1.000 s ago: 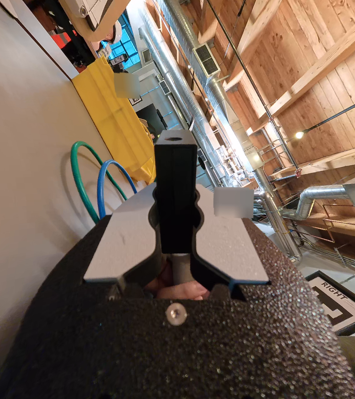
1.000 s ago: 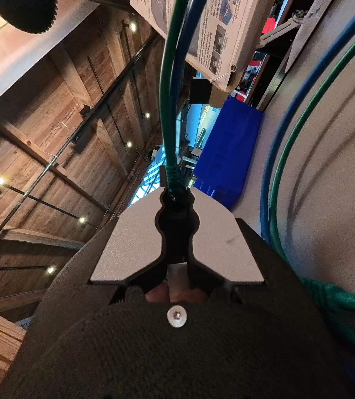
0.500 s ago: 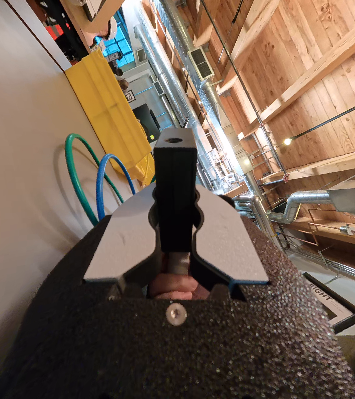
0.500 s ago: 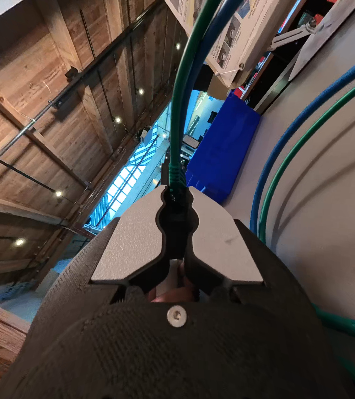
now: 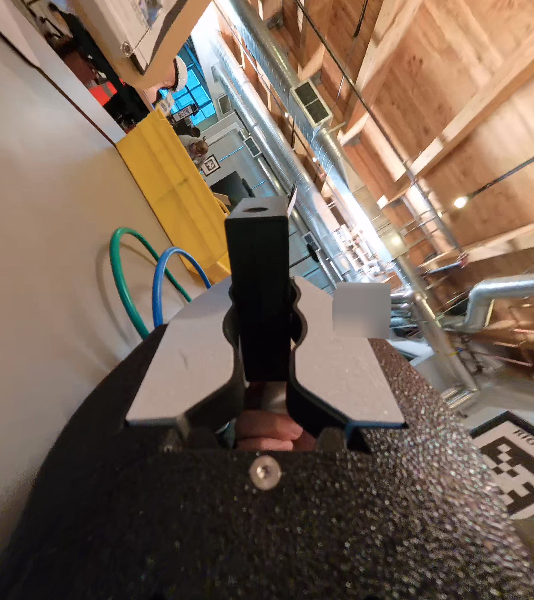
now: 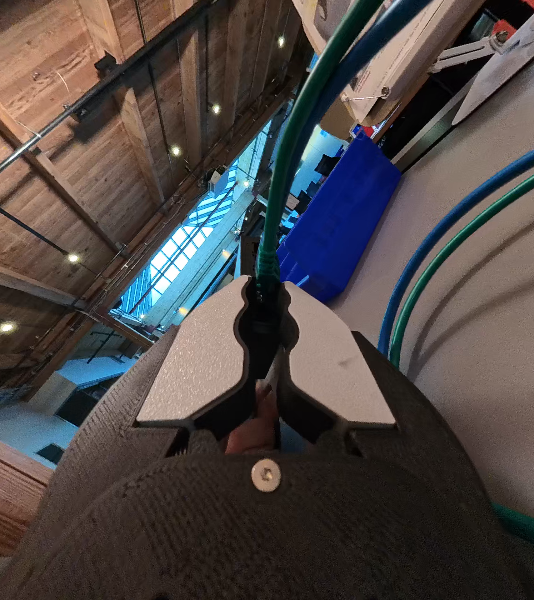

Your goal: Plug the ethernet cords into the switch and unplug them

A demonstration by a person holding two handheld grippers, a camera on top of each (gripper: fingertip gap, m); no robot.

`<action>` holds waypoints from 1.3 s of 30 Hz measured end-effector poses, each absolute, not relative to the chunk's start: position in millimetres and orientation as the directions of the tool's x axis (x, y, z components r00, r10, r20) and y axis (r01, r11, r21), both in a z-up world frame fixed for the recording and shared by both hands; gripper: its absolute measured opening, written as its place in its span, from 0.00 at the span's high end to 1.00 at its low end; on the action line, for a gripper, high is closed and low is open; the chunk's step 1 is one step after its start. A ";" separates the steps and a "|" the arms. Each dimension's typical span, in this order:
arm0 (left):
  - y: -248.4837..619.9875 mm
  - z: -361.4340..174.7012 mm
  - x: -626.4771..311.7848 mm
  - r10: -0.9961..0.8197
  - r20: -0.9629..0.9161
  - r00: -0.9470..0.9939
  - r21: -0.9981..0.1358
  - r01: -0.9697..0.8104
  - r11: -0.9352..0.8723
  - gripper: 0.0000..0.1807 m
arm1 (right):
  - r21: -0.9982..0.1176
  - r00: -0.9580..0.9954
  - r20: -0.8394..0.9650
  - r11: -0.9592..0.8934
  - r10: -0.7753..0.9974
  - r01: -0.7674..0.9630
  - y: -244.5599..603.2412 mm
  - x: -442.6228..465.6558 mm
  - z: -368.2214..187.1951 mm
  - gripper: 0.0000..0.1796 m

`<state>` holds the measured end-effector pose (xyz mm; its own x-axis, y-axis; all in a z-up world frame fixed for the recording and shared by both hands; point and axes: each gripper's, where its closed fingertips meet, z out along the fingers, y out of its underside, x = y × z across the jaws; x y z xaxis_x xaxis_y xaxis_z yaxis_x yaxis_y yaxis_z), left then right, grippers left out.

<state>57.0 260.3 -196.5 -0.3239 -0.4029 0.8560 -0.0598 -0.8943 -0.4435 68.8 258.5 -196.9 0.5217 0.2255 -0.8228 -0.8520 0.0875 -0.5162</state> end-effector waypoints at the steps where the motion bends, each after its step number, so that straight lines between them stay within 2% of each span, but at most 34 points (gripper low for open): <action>1: 260.6 -195.9 56.5 -0.399 0.856 -0.330 -0.441 -0.061 -0.895 0.85 | -0.526 0.531 -0.817 0.084 0.226 -0.846 258.6 68.1 -196.2 0.92; 4: 261.6 -198.1 56.6 -0.263 0.897 -0.356 -0.311 -0.084 -0.947 0.85 | -0.568 0.570 -0.797 0.072 0.200 -0.820 259.5 68.3 -198.0 0.92; 6: 261.3 -199.3 56.6 -0.227 0.902 -0.367 -0.275 -0.083 -0.958 0.85 | -0.592 0.593 -0.784 0.063 0.185 -0.803 259.0 68.3 -198.8 0.92; 7: 260.9 -198.7 56.6 -0.254 0.896 -0.365 -0.300 -0.075 -0.951 0.85 | -0.588 0.588 -0.786 0.064 0.192 -0.806 258.5 68.4 -198.3 0.92; 10: 259.7 -193.2 55.7 -0.489 0.803 -0.340 -0.529 -0.029 -0.848 0.85 | -0.516 0.517 -0.817 0.074 0.256 -0.853 256.7 67.3 -194.4 0.92; 11: 259.5 -190.4 54.8 -0.516 0.786 -0.340 -0.555 -0.022 -0.831 0.85 | -0.500 0.500 -0.822 0.076 0.273 -0.863 256.3 66.5 -192.2 0.92; 13: 261.4 -187.7 53.5 -0.445 0.818 -0.366 -0.484 -0.018 -0.875 0.85 | -0.544 0.544 -0.798 0.077 0.260 -0.835 257.7 65.1 -188.6 0.92; 16: 265.5 -192.5 53.6 -0.271 0.883 -0.383 -0.304 -0.027 -0.952 0.85 | -0.561 0.560 -0.796 0.069 0.230 -0.825 260.7 65.3 -192.8 0.92; 17: 265.7 -194.3 53.6 -0.273 0.884 -0.380 -0.303 -0.020 -0.953 0.85 | -0.564 0.563 -0.795 0.064 0.225 -0.823 260.4 65.4 -194.7 0.92; 20: 263.8 -192.0 53.4 -0.441 0.830 -0.342 -0.465 0.011 -0.885 0.85 | -0.535 0.533 -0.808 0.065 0.252 -0.842 258.0 65.2 -194.5 0.92; 21: 263.6 -190.0 52.8 -0.448 0.825 -0.345 -0.472 0.015 -0.881 0.85 | -0.545 0.542 -0.800 0.065 0.258 -0.836 257.8 64.5 -192.2 0.92; 25: 265.4 -193.0 52.6 -0.184 0.900 -0.394 -0.209 -0.020 -0.978 0.85 | -0.628 0.622 -0.755 0.043 0.210 -0.777 259.0 64.7 -193.0 0.92; 26: 265.2 -194.4 53.0 -0.166 0.904 -0.394 -0.190 -0.022 -0.982 0.86 | -0.628 0.621 -0.755 0.039 0.210 -0.777 258.7 65.1 -193.9 0.92; 29: 267.1 -193.3 52.2 -0.243 0.895 -0.375 -0.261 0.002 -0.965 0.85 | -0.620 0.611 -0.762 0.029 0.217 -0.784 259.2 63.7 -194.8 0.92; 33: 265.9 -181.3 48.5 -0.339 0.829 -0.446 -0.371 0.015 -0.928 0.85 | -0.655 0.640 -0.724 0.032 0.256 -0.755 258.9 59.8 -181.8 0.92; 35: 263.9 -178.9 48.6 -0.307 0.826 -0.473 -0.352 -0.007 -0.936 0.85 | -0.666 0.648 -0.713 0.030 0.266 -0.745 257.1 59.6 -178.5 0.92; 37: 265.2 -179.8 51.5 -0.167 0.851 -0.498 -0.225 -0.059 -0.973 0.82 | -0.679 0.659 -0.708 0.015 0.255 -0.734 256.3 60.1 -183.4 0.92; 38: 263.9 -180.3 53.1 -0.092 0.852 -0.515 -0.168 -0.103 -0.980 0.77 | -0.678 0.656 -0.711 0.004 0.253 -0.735 256.7 58.0 -187.1 0.92; 39: 262.2 -185.6 55.8 -0.079 0.864 -0.498 -0.162 -0.126 -0.979 0.80 | -0.676 0.656 -0.716 0.003 0.239 -0.737 257.2 57.2 -191.5 0.92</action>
